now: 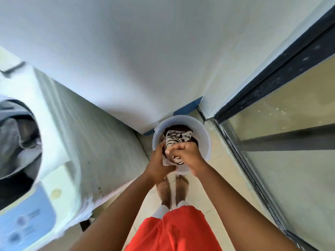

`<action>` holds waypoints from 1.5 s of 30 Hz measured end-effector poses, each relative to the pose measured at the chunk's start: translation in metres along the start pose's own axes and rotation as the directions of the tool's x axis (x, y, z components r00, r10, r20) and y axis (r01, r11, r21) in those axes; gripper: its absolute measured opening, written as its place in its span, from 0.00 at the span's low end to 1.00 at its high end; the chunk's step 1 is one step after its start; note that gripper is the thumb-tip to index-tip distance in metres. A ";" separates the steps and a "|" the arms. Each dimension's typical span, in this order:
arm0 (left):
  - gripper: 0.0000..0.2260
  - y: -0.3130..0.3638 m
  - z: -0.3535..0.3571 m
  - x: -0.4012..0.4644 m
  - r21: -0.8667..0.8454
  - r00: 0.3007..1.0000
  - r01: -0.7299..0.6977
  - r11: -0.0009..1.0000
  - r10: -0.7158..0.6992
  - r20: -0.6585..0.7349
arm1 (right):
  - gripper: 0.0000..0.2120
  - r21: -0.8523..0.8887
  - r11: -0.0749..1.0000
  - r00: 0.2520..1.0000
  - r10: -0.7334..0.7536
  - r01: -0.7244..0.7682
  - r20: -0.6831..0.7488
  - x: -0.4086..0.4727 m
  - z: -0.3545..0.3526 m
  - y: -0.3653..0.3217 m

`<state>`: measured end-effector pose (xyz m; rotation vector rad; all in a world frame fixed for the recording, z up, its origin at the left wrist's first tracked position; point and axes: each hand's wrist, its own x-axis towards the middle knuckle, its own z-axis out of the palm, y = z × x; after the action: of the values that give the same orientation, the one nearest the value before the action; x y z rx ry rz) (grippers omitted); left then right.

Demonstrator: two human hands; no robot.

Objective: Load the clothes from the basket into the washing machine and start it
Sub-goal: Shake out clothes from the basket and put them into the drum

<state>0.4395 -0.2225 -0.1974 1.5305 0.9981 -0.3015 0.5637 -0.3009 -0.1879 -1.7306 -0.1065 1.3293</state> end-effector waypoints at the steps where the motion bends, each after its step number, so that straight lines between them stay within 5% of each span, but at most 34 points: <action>1: 0.48 0.007 -0.003 -0.008 0.007 1.000 -0.010 1.000 0.010 -0.026 | 0.04 0.020 1.000 1.000 -0.015 0.015 0.002 -0.010 -0.002 -0.017; 10: 0.56 0.082 -0.051 -0.087 0.019 0.987 -0.104 0.994 0.106 -0.124 | 0.07 0.256 0.939 0.962 -0.259 0.229 0.088 -0.119 0.002 -0.160; 18: 0.51 0.115 -0.065 -0.113 -0.124 0.939 -0.267 0.956 0.229 -0.255 | 0.05 0.454 0.754 0.816 -0.571 0.475 0.094 -0.214 0.038 -0.264; 23: 0.50 0.151 -0.056 -0.116 -0.133 0.794 -0.429 0.893 0.303 -0.526 | 0.04 0.374 0.681 0.674 -0.718 0.629 0.173 -0.273 0.065 -0.321; 26: 0.41 0.175 -0.067 -0.122 -0.226 0.669 -0.600 0.768 0.326 -0.668 | 0.05 0.370 0.605 0.567 -0.794 0.705 0.219 -0.301 0.072 -0.349; 29: 0.37 0.191 -0.093 -0.126 -0.247 0.644 -0.561 0.790 0.230 -0.730 | 0.03 0.341 0.522 0.491 -0.852 0.782 0.178 -0.311 0.059 -0.363; 31: 0.28 0.196 -0.113 -0.129 -0.266 0.637 -0.515 0.815 0.156 -0.755 | 0.03 0.215 0.509 0.508 -0.859 0.834 0.064 -0.294 0.040 -0.361; 34: 0.19 0.194 -0.138 -0.135 -0.259 0.590 -0.547 0.796 0.148 -0.793 | 0.02 -0.078 0.643 0.629 -0.763 0.762 -0.149 -0.242 0.006 -0.338; 37: 0.19 0.191 -0.148 -0.138 -0.237 0.592 -0.557 0.796 0.180 -0.785 | 0.04 -0.399 0.819 0.834 -0.516 0.413 -0.196 -0.196 -0.018 -0.297; 38: 0.18 0.192 -0.149 -0.140 -0.203 0.586 -0.553 0.808 0.204 -0.784 | 0.12 -0.523 0.815 0.901 -0.393 0.249 -0.184 -0.187 -0.020 -0.283; 40: 0.19 0.193 -0.147 -0.145 -0.115 0.571 -0.536 0.836 0.259 -0.779 | 0.33 -0.729 0.681 0.953 -0.263 0.072 -0.152 -0.177 -0.013 -0.261; 42: 0.19 0.193 -0.141 -0.150 -0.056 0.551 -0.541 0.839 0.304 -0.777 | 0.51 -0.829 0.530 0.922 -0.385 0.180 -0.046 -0.176 0.007 -0.250; 45: 0.18 0.197 -0.132 -0.161 -0.009 0.529 -0.585 0.811 0.373 -0.762 | 0.63 -0.854 0.344 0.858 -0.473 0.391 0.202 -0.171 0.040 -0.242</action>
<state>0.4410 -0.1513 0.0802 1.6207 1.0913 0.9172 0.5667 -0.2336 0.1030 -2.3383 -1.3597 0.7710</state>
